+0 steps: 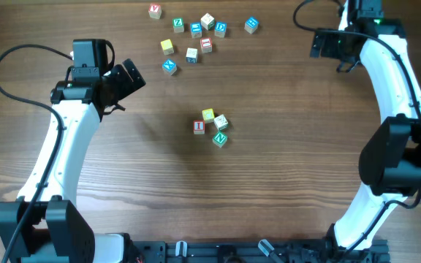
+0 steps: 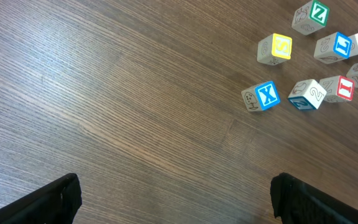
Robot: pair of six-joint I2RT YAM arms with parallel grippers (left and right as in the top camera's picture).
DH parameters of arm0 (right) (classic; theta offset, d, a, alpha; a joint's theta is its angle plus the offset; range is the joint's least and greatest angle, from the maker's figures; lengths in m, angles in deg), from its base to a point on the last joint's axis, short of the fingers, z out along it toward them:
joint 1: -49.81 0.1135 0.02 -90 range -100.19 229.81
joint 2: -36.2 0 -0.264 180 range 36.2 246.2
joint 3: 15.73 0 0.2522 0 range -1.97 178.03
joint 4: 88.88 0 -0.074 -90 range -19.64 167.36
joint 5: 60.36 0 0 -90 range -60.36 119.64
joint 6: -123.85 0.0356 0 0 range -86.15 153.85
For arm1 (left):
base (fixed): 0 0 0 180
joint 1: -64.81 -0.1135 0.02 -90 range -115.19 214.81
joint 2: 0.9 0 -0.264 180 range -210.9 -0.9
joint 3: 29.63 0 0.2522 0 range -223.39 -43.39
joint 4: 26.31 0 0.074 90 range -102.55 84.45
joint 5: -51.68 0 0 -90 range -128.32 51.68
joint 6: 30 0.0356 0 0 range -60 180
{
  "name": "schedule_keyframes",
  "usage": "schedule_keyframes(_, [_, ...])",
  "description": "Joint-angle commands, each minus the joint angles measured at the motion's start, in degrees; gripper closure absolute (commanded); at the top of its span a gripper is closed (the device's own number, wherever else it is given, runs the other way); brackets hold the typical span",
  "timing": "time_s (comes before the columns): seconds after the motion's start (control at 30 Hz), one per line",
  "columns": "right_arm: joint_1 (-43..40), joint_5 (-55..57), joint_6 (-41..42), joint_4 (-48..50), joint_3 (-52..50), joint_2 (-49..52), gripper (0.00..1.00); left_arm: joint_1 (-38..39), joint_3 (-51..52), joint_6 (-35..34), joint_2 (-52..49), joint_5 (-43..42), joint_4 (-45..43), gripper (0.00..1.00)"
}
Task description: Form a circle
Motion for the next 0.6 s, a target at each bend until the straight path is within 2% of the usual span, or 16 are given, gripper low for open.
schedule_keyframes(0.0, [-0.3,0.6,-2.0,3.1,-0.1,0.9,0.00,-0.2,0.0,0.1,-0.2,0.3,0.0,0.00])
schedule_keyframes(0.57, [-0.3,0.6,-2.0,4.2,-0.1,0.9,0.00,-0.2,0.0,0.1,-0.2,0.3,0.0,0.00])
